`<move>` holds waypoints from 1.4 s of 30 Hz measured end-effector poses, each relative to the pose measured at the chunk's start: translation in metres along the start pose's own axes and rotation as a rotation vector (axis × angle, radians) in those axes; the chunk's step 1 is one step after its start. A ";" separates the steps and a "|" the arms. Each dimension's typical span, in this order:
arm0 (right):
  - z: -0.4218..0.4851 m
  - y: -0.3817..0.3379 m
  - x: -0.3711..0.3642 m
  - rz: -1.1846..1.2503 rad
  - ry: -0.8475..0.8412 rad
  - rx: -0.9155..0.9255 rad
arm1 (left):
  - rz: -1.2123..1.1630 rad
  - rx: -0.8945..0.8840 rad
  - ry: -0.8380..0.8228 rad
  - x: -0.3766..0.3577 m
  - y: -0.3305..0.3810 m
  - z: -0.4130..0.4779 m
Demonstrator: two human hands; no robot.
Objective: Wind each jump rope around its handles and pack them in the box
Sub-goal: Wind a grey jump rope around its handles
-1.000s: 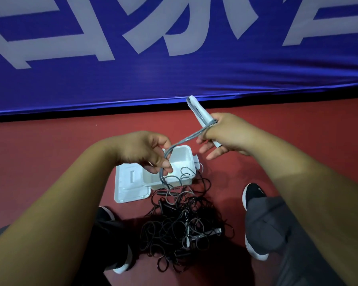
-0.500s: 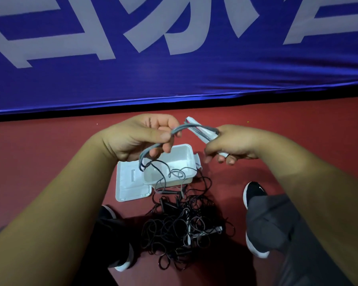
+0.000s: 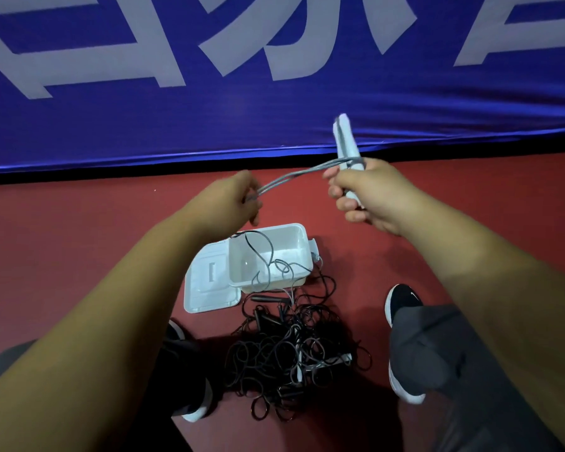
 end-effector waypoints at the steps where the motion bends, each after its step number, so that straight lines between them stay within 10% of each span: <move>1: 0.001 -0.003 0.002 0.051 0.033 0.024 | 0.027 0.066 -0.040 -0.006 -0.013 0.004; 5: 0.002 -0.004 0.007 0.136 0.095 0.037 | 0.094 0.235 -0.133 -0.027 -0.041 0.009; 13: 0.003 0.023 0.005 -0.257 0.059 -0.095 | -1.181 0.097 0.047 -0.003 0.015 0.009; 17: 0.004 0.027 0.006 -0.304 0.062 -0.105 | -1.514 0.007 -0.206 0.017 0.028 0.001; 27: 0.004 0.031 0.008 -0.503 0.060 -0.125 | -0.566 0.145 -0.203 0.000 -0.003 -0.003; 35: 0.003 0.021 0.003 -0.633 0.066 -0.020 | -0.447 0.267 -0.598 -0.026 -0.014 -0.014; 42: 0.000 0.019 -0.007 -0.796 0.015 0.055 | -0.564 0.007 -0.343 -0.031 0.020 -0.001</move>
Point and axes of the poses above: each hand's wrist, its own z-axis towards the middle knuckle, its own x-axis out of the back of the hand, y = z × x, the point moved 4 cm from there along z, towards the middle knuckle, and after that the axes turned 8 degrees about -y, right-handed, at the moved point
